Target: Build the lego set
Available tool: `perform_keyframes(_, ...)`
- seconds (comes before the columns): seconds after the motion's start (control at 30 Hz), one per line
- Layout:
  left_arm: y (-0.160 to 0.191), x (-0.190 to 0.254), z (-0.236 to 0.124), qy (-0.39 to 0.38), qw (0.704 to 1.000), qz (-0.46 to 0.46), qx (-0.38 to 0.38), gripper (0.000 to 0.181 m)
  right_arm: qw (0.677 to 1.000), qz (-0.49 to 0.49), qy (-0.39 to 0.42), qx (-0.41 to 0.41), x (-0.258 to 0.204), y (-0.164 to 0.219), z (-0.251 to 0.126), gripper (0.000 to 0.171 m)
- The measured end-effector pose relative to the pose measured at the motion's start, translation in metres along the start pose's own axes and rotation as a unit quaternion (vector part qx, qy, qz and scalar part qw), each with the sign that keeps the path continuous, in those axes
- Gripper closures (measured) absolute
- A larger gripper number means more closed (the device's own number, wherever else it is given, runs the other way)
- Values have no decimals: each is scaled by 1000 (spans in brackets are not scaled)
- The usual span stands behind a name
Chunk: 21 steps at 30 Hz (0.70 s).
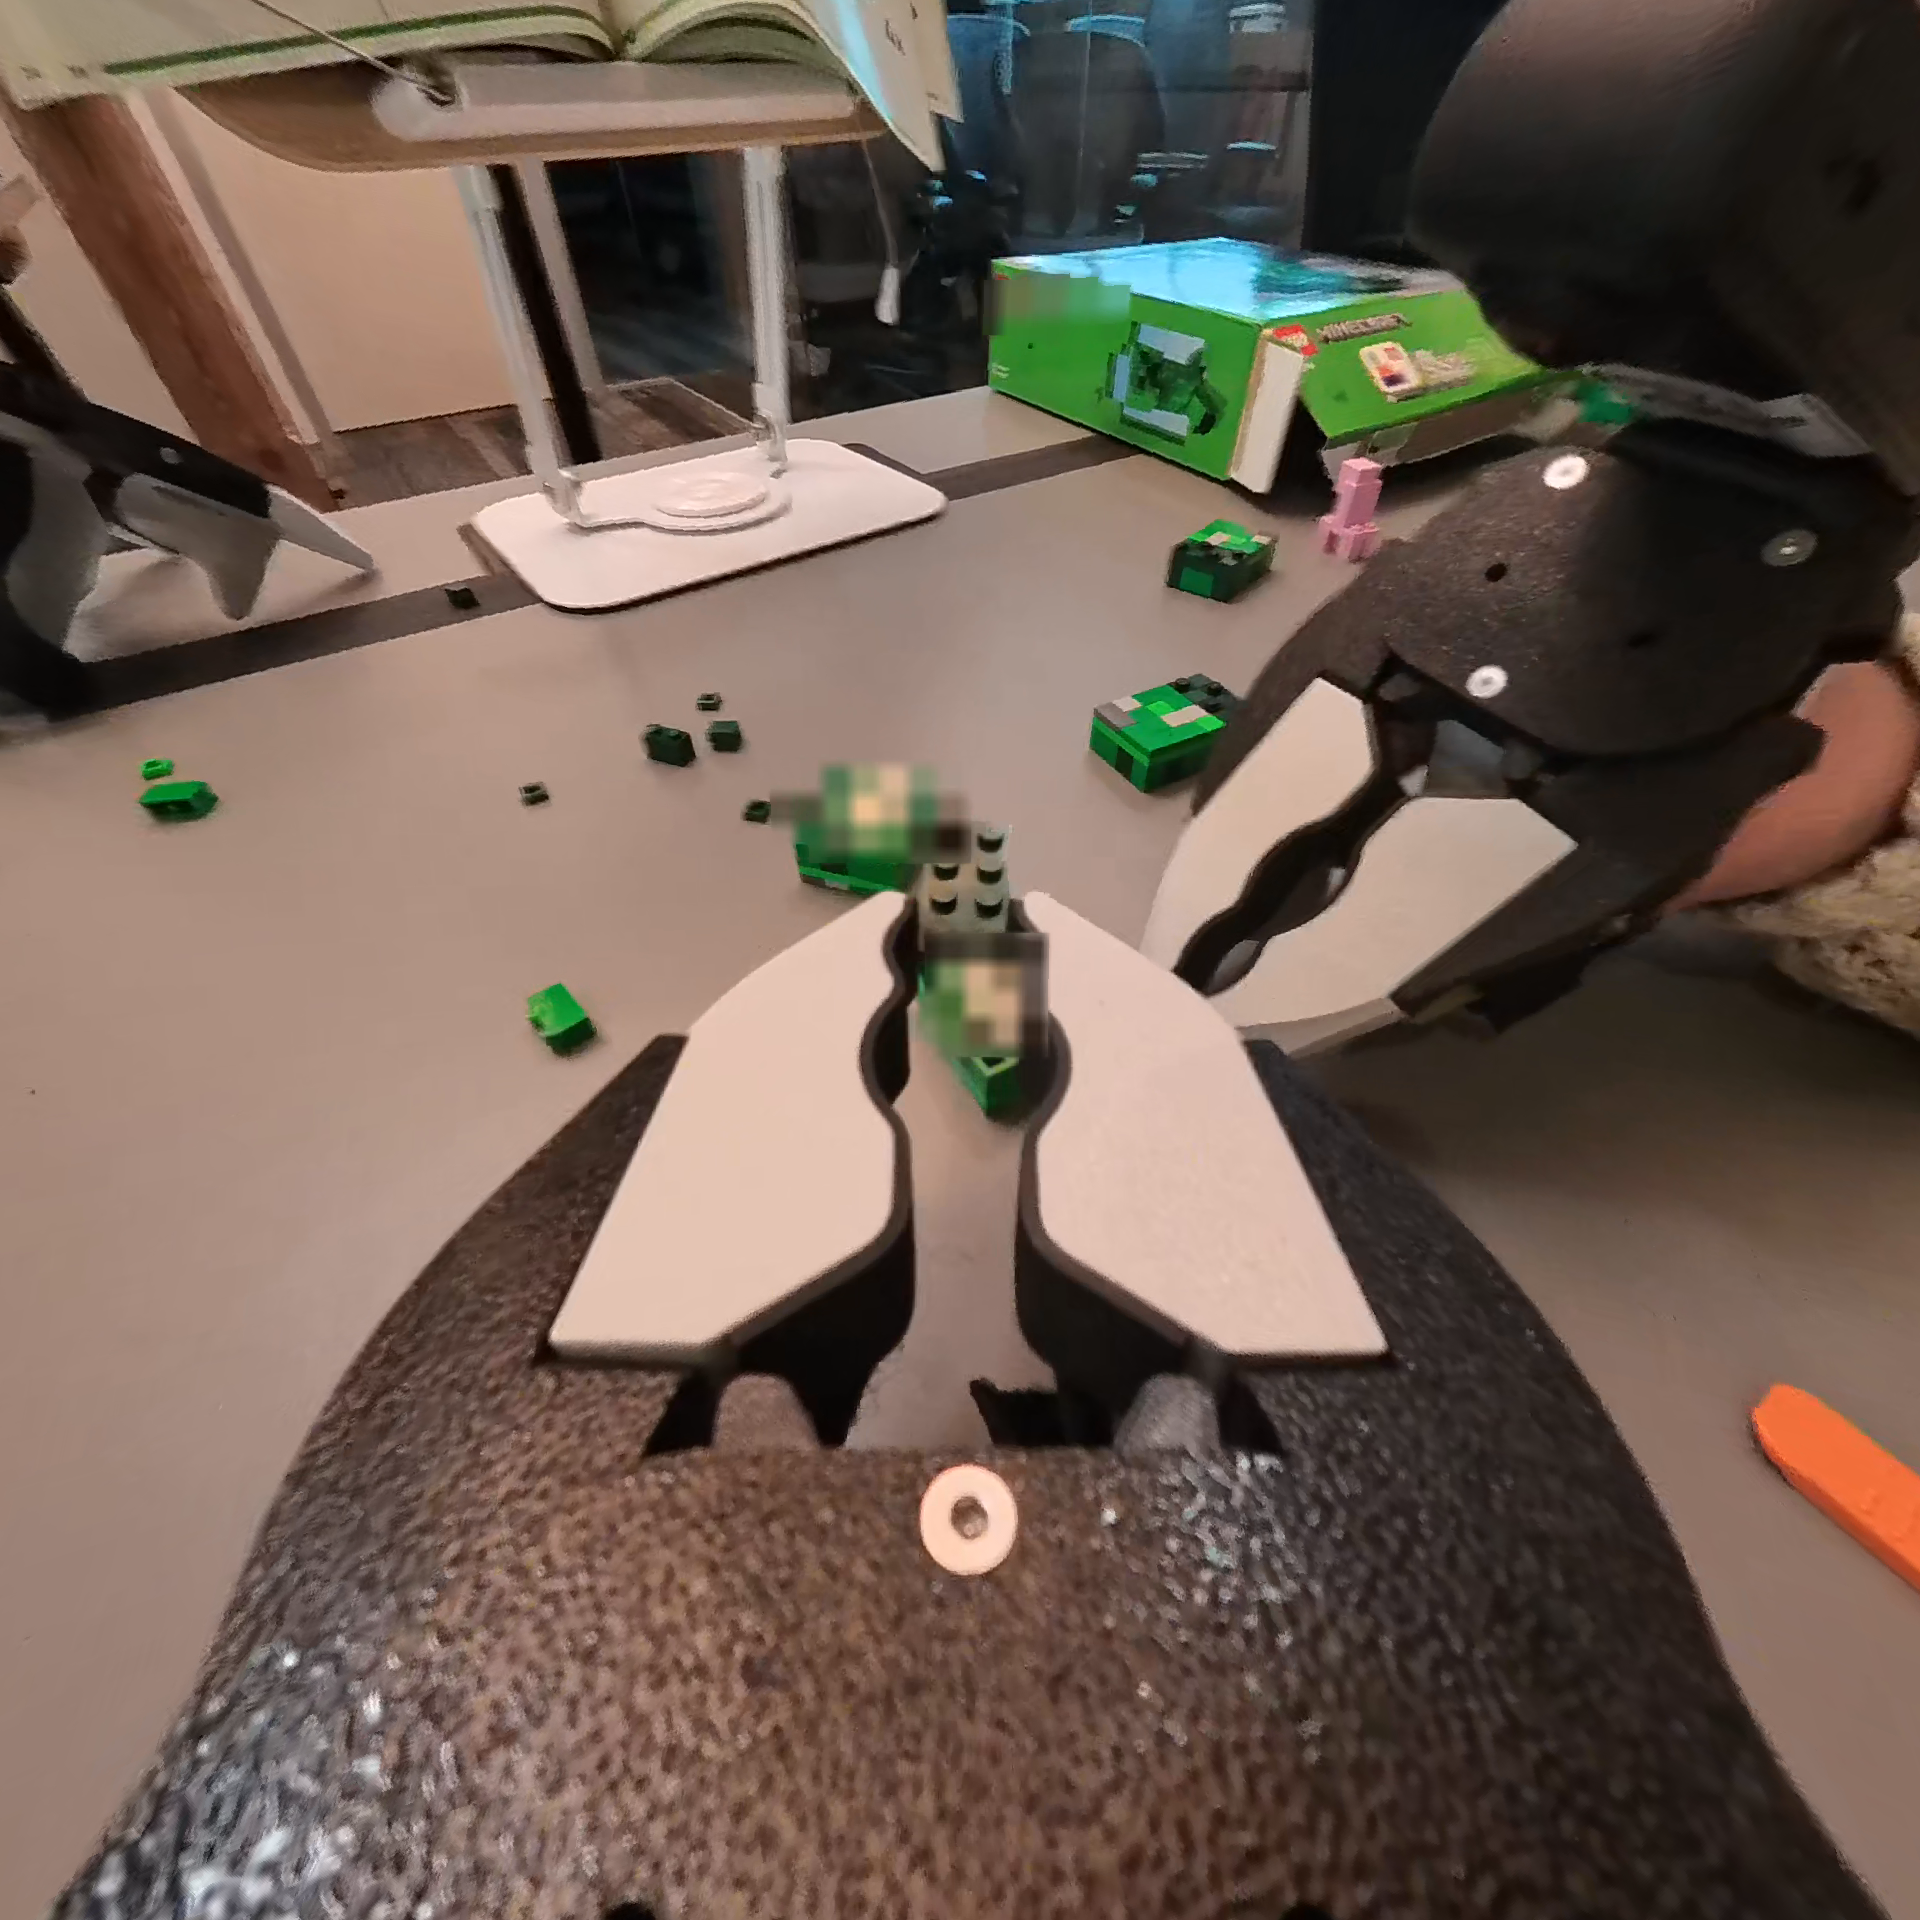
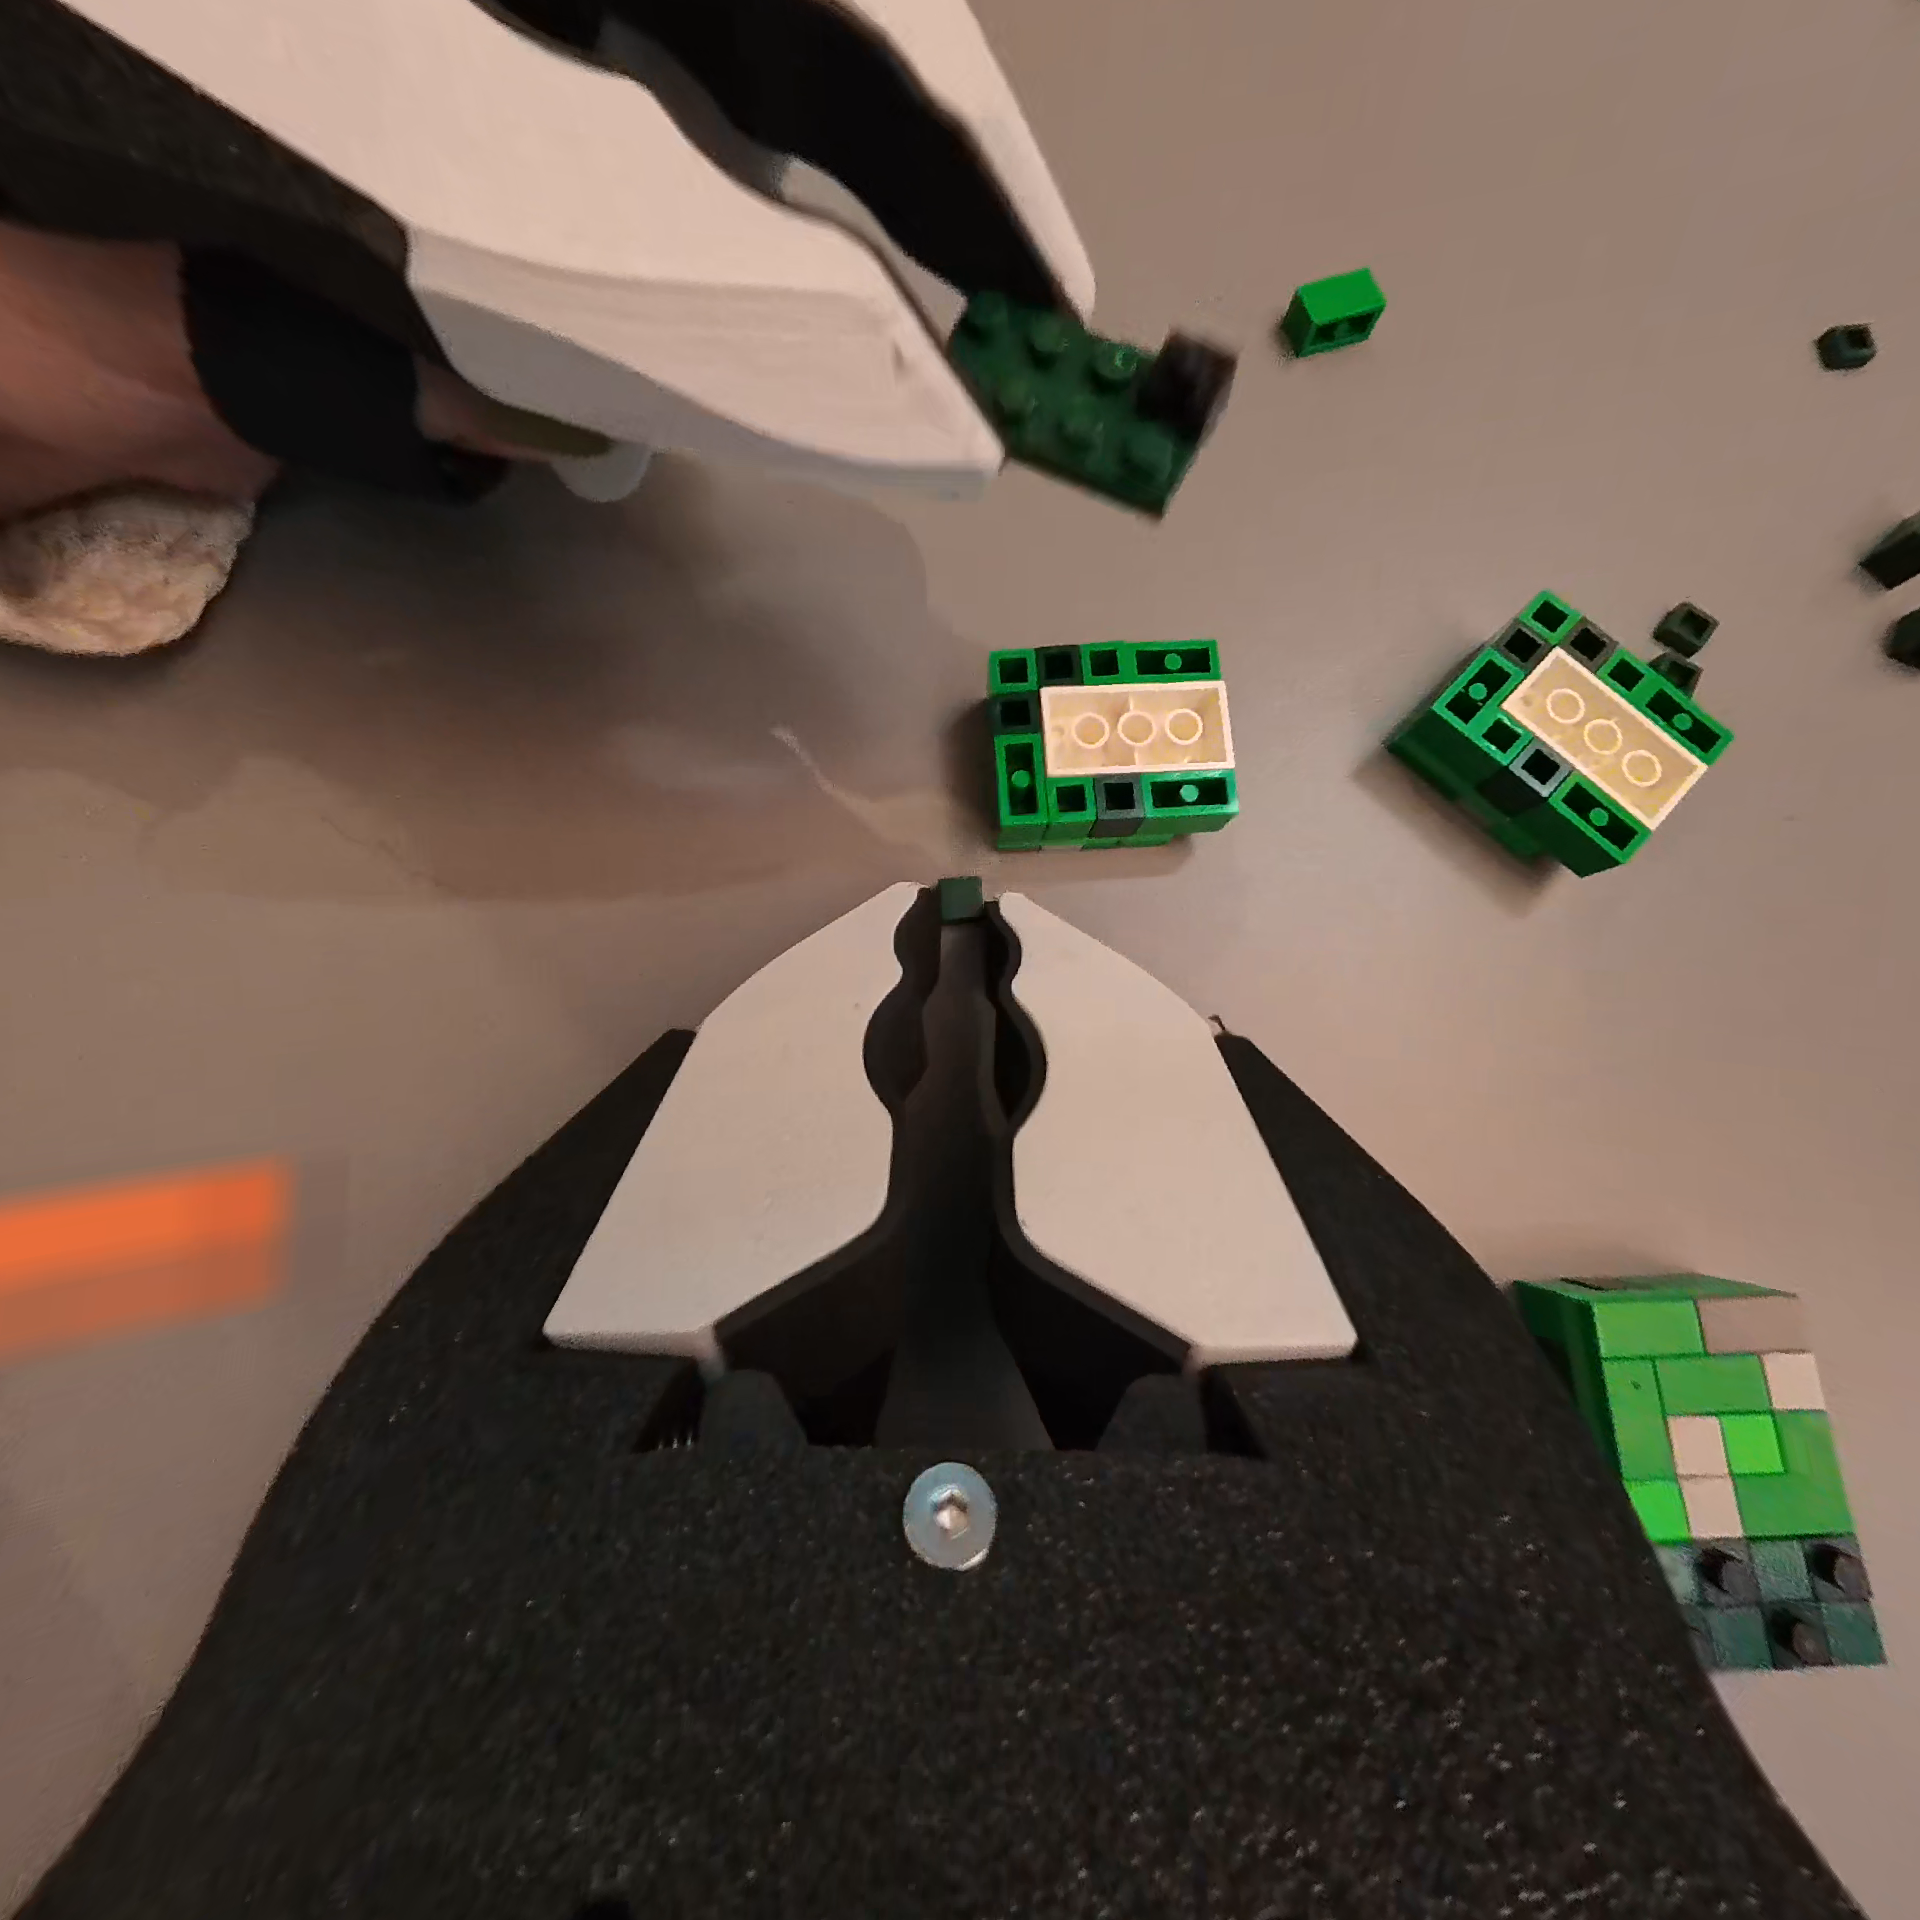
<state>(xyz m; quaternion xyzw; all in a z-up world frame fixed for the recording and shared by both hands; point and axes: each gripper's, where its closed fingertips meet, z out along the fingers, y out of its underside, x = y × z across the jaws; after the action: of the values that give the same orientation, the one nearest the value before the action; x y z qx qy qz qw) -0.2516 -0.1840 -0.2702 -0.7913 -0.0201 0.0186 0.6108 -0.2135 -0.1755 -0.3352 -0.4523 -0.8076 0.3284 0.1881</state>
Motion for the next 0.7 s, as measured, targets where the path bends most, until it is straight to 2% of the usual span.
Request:
perform_keyframes(0.17,24,32,-6,168,982,7,-85,166,995,-55,-20,80,-11,-22,-28,164)
perform_keyframes(0.23,30,41,-13,214,971,15,-104,166,990,-82,-42,111,-21,-30,-38,164)
perform_keyframes(0.33,42,55,-24,267,953,39,-135,166,986,-109,-63,108,-32,-28,-38,164)
perform_keyframes(0.53,59,65,-40,307,932,37,-188,166,979,-150,-119,71,-65,-13,-23,164)
perform_keyframes(0.7,75,67,-41,307,921,53,-235,166,981,-146,-112,61,-67,-5,-14,164)
